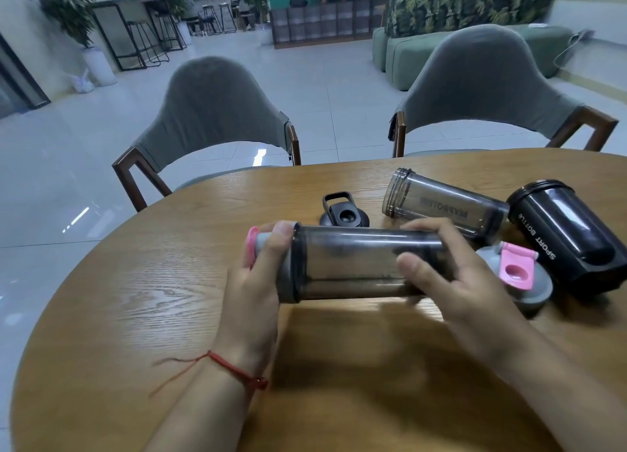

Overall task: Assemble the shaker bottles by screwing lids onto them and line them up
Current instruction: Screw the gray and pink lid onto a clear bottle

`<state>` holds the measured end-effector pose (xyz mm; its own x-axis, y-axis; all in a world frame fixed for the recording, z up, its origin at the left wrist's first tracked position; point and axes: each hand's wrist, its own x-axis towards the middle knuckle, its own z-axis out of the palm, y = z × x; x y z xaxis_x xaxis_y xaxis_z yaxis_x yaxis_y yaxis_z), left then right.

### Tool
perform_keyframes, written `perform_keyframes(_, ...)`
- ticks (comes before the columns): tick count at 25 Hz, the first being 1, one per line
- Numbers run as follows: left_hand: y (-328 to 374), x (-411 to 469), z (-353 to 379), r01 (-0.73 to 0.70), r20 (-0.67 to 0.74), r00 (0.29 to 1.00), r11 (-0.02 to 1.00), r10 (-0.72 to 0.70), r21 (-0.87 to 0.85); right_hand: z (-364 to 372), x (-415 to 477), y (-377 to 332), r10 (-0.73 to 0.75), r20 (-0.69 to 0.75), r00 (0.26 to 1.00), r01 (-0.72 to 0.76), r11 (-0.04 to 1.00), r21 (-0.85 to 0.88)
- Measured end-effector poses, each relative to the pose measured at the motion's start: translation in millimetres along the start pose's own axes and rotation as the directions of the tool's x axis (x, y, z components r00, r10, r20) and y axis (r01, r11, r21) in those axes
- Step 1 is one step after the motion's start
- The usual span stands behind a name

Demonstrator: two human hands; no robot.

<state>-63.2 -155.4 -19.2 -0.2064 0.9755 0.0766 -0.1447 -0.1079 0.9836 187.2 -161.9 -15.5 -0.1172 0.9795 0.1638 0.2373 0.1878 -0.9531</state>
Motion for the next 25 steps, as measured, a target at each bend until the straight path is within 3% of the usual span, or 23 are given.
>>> perform_keyframes(3, 4.3, -14.7, 1.8, -0.352, 0.070, 0.936, 0.908, 0.345, 0.227, 3.4, 4.0, -5.8, 0.209, 0.043, 0.977, -0.213, 0.965, 0.152)
perform_keyframes(5, 4.7, -21.6, 1.7, -0.490, 0.139, 0.872, 0.823, 0.470, 0.286, 1.4, 4.7, -6.3, 0.370, 0.084, 0.925, -0.379, 0.910, 0.168)
perform_keyframes(8, 3.2, -24.0, -2.5, -0.594, 0.234, 0.804, 0.730, 0.546, 0.338, -5.1, 3.4, -10.9, 0.519, 0.234, 0.822, -0.558, 0.816, 0.149)
perform_keyframes(14, 13.1, -25.1, -7.9, -0.762, 0.365, 0.648, 0.568, 0.669, 0.311, -14.0, 4.7, -7.9, 0.579, 0.393, 0.715, -0.664, 0.738, 0.122)
perform_keyframes(16, 13.5, -23.2, -9.8, -0.777, 0.379, 0.630, 0.560, 0.678, 0.288, -10.8, 5.2, -7.9, 0.578, 0.393, 0.715, -0.670, 0.728, 0.147)
perform_keyframes(18, 9.7, -18.2, -8.6, -0.717, 0.304, 0.697, 0.636, 0.649, 0.286, -4.3, 6.0, -7.0, 0.564, 0.357, 0.744, -0.653, 0.728, 0.211)
perform_keyframes(19, 6.7, -13.7, -6.2, -0.637, 0.217, 0.771, 0.716, 0.599, 0.287, -0.3, 6.2, -7.3, 0.548, 0.343, 0.763, -0.638, 0.726, 0.258)
perform_keyframes(20, 3.6, -8.4, -2.9, -0.501, 0.104, 0.865, 0.828, 0.492, 0.252, 3.6, 5.9, -7.2, 0.525, 0.333, 0.783, -0.617, 0.720, 0.317)
perform_keyframes(22, 2.3, 0.8, 6.0, -0.102, -0.036, 0.994, 0.995, 0.102, -0.006, 11.2, 4.7, -6.1, 0.467, 0.351, 0.812, -0.580, 0.716, 0.389)
perform_keyframes(23, -0.6, 4.0, 9.6, 0.081, -0.013, 0.996, 0.990, -0.083, -0.112, 16.0, 3.4, -6.0, 0.440, 0.384, 0.812, -0.573, 0.727, 0.378)
perform_keyframes(25, -4.4, 4.1, 16.7, 0.260, 0.087, 0.964, 0.955, -0.249, -0.143, 25.7, -0.3, -2.2, 0.388, 0.451, 0.804, -0.560, 0.750, 0.351)
